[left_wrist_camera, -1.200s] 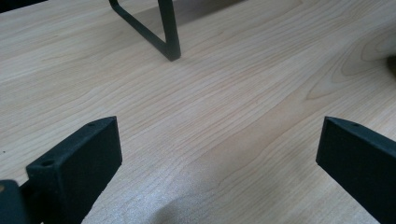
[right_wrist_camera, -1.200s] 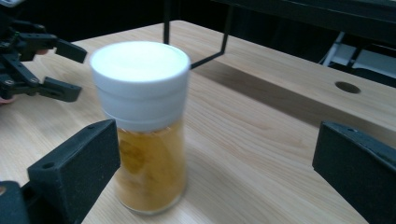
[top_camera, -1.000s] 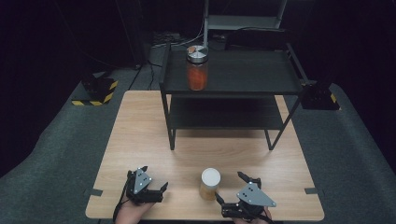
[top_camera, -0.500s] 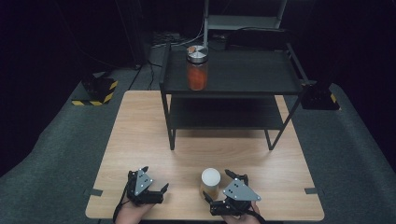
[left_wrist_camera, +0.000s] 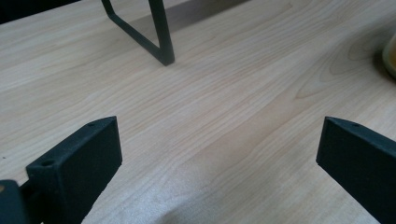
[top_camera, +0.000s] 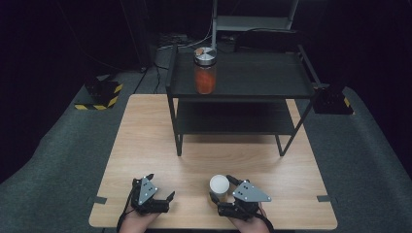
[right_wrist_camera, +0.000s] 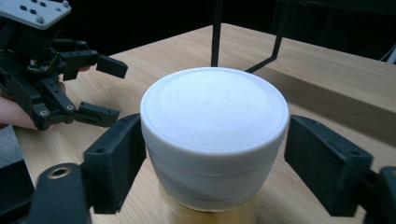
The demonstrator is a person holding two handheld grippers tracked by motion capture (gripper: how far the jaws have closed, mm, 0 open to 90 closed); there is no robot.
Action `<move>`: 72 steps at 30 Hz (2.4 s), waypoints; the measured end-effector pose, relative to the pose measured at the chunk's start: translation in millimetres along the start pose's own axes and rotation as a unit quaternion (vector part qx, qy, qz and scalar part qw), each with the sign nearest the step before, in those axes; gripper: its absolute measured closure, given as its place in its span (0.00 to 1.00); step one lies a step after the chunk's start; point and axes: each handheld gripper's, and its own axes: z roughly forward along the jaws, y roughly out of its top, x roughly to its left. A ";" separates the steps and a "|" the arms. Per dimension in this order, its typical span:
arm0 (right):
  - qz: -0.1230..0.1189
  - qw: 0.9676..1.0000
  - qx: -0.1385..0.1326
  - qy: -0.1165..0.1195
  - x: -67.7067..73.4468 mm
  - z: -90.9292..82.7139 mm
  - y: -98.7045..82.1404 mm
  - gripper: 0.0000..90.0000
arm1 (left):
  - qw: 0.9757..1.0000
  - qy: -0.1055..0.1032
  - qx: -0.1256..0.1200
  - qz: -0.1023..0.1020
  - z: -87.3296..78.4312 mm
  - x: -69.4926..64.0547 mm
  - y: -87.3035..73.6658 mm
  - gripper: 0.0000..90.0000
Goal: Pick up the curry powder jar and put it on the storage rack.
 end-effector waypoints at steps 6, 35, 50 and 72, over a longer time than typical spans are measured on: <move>0.002 1.000 -0.007 0.007 -3.0 1.3 -4.5 0.32 | 1.000 0.000 -0.002 -0.009 -0.2 1.9 -0.8 0.00; 0.016 0.999 -0.042 -0.020 -17.4 -23.0 -5.4 0.37 | 1.000 -0.007 -0.007 -0.028 -1.6 7.3 -3.2 0.00; 0.019 0.995 -0.078 -0.052 -27.5 -51.4 17.7 0.37 | 0.999 -0.009 -0.004 -0.032 -1.0 8.6 -2.4 0.00; 0.014 0.990 -0.115 -0.085 -35.0 -83.3 54.8 0.37 | 1.000 -0.013 -0.004 -0.027 -1.7 9.9 -2.5 0.00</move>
